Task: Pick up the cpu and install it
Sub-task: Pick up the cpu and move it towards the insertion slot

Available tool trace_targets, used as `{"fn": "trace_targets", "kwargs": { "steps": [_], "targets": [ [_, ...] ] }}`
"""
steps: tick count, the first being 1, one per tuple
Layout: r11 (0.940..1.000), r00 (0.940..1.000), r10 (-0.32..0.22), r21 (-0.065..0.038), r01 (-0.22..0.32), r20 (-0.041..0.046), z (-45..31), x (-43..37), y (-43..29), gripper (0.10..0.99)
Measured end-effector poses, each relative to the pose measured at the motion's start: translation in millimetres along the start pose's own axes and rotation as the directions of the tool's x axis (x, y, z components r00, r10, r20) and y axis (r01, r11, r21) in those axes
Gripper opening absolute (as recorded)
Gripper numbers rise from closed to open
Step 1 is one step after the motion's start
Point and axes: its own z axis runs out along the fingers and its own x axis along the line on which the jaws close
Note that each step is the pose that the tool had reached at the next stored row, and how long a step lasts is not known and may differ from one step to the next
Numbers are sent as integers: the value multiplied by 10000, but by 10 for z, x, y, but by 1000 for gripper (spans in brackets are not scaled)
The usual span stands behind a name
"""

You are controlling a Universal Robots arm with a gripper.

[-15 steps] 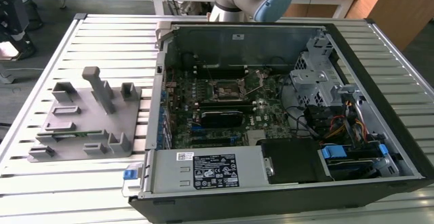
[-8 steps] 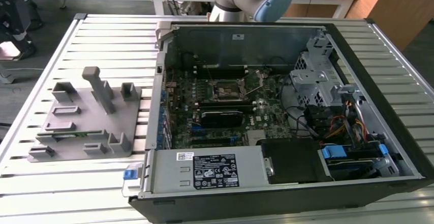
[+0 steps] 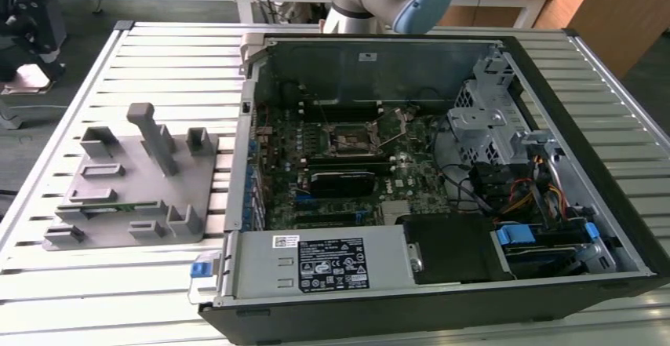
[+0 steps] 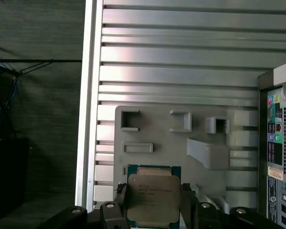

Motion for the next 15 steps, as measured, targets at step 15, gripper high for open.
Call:
{"fn": "trace_targets", "kwargs": {
  "steps": [15],
  "targets": [
    [10000,10000,1,0,-1,1,-5,-388,0,529]
  ]
}}
